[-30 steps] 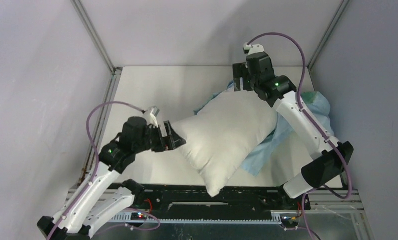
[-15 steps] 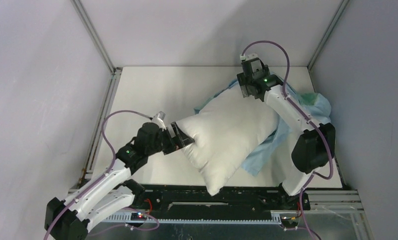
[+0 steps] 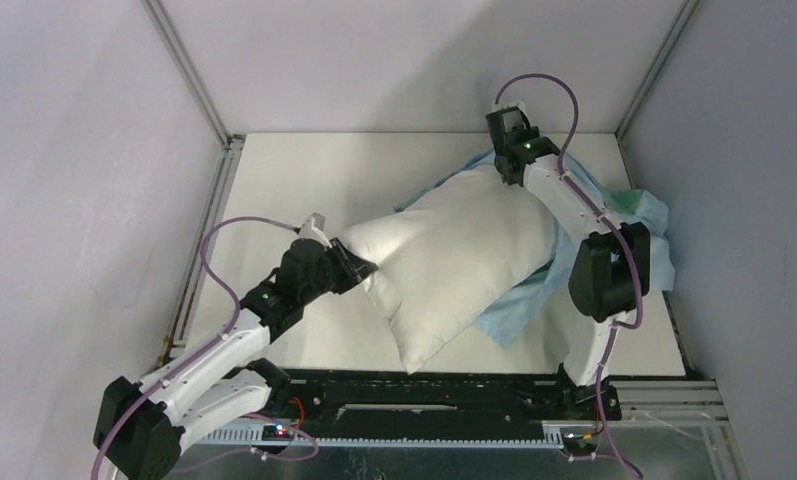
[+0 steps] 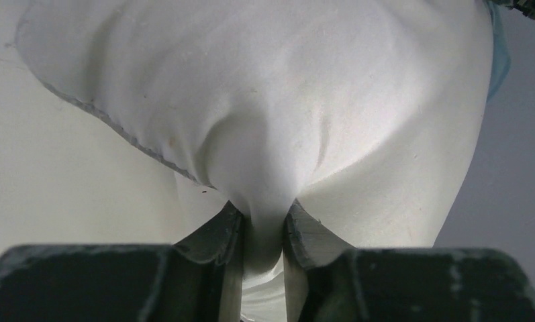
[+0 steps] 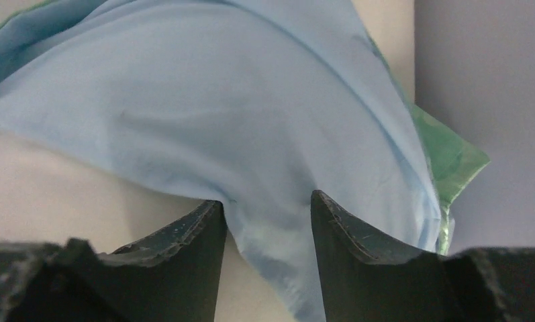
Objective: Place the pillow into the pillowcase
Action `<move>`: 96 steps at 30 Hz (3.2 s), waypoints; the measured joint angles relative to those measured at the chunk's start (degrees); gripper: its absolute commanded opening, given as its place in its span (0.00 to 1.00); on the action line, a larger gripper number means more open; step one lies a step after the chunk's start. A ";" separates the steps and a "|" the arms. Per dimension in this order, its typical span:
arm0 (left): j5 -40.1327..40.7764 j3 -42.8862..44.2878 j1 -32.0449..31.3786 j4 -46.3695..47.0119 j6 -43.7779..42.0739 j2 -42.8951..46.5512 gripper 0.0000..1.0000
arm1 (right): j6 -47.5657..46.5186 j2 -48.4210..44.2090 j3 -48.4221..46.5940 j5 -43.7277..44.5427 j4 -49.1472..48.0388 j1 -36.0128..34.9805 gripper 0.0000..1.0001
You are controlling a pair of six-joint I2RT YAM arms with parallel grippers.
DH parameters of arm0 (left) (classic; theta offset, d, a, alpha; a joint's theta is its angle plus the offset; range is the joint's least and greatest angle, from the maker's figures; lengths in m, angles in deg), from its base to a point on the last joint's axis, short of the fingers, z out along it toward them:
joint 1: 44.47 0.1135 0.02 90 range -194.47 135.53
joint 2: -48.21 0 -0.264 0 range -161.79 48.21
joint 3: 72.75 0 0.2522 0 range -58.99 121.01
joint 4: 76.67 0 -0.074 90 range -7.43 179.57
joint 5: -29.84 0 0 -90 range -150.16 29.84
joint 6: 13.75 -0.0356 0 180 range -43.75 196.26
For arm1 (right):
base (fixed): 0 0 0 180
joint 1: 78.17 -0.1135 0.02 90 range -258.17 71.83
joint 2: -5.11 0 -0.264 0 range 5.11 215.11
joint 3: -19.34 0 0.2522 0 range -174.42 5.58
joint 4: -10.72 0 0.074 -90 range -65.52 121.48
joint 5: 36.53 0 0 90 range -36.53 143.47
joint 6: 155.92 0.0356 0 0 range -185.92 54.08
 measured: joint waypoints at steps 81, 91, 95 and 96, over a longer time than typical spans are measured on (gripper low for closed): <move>12.83 18.03 -2.84 -17.90 -9.81 -7.37 0.18 | 19.39 -15.58 -1.38 -10.73 5.92 -25.88 0.00; 10.49 27.08 -5.40 -25.73 -16.63 -4.07 0.88 | 20.44 -8.31 -1.79 -21.97 8.02 -16.59 0.00; 10.05 34.80 -10.86 -28.57 -21.40 -2.56 0.96 | 21.31 -8.17 -1.75 -25.53 6.54 -15.80 0.00; 10.38 36.28 -13.05 -29.05 -22.73 -2.29 0.97 | 21.40 -8.17 -1.64 -26.12 6.12 -15.61 0.00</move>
